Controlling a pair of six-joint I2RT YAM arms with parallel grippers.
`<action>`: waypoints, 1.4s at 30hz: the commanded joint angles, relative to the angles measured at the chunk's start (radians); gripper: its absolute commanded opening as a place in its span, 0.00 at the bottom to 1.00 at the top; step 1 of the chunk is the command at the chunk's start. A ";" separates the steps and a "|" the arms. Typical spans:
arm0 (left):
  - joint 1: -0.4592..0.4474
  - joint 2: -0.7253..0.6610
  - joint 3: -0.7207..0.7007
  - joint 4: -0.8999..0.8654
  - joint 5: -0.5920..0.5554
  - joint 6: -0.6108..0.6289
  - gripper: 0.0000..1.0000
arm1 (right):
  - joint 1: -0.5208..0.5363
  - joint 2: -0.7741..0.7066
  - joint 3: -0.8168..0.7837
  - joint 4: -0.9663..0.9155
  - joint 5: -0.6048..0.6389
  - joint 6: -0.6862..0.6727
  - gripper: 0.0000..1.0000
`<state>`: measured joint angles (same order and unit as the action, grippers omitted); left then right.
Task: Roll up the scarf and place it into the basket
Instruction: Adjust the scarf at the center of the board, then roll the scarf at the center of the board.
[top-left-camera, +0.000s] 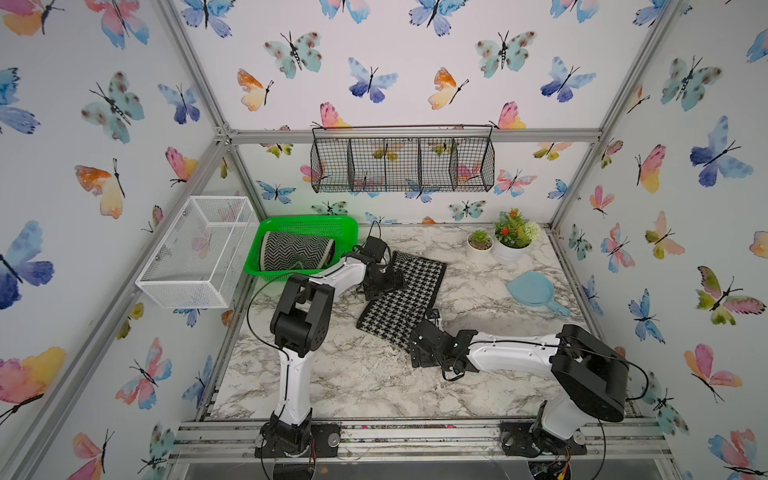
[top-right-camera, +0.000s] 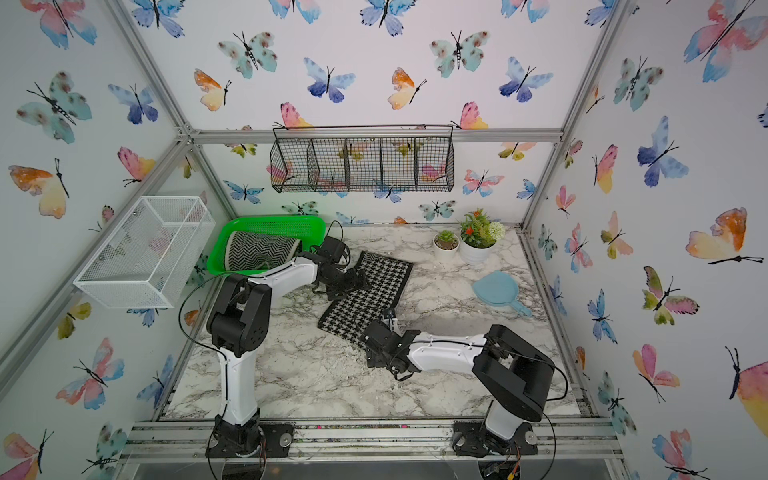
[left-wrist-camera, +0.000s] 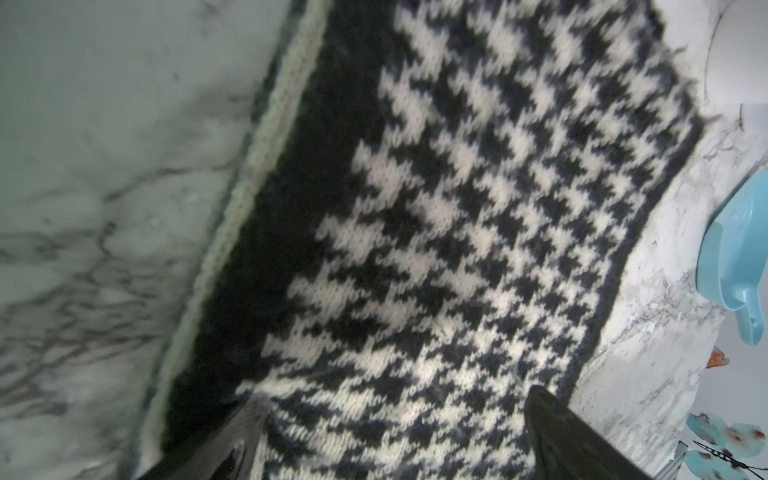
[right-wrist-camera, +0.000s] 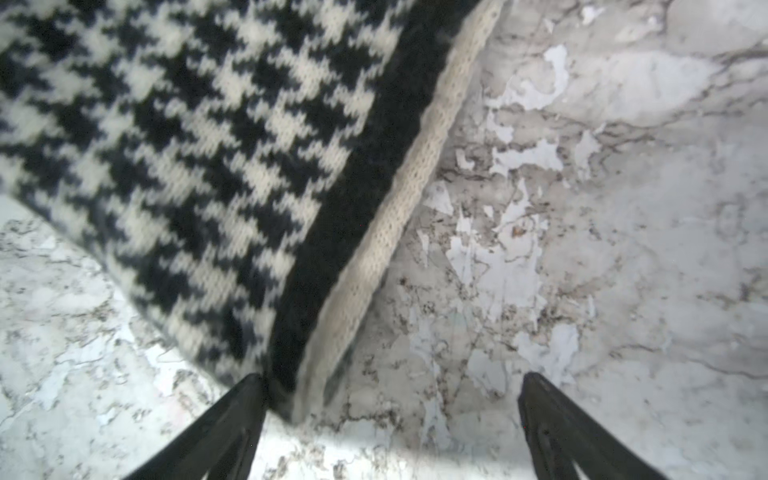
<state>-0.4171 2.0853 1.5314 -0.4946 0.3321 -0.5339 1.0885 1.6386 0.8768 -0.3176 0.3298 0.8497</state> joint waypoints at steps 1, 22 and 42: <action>0.023 -0.033 -0.042 0.001 -0.041 0.032 0.99 | 0.011 -0.053 0.038 -0.099 0.096 -0.056 0.98; 0.312 -0.614 -0.558 0.095 0.269 -0.016 0.99 | 0.060 0.208 0.264 0.000 0.114 -0.822 0.85; 0.393 -0.716 -0.563 0.022 0.221 0.050 0.99 | 0.056 0.310 0.517 -0.139 -0.200 -0.727 0.02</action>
<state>-0.0391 1.4227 0.9535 -0.4313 0.5972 -0.5159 1.1393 1.9598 1.3148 -0.4156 0.2840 0.0723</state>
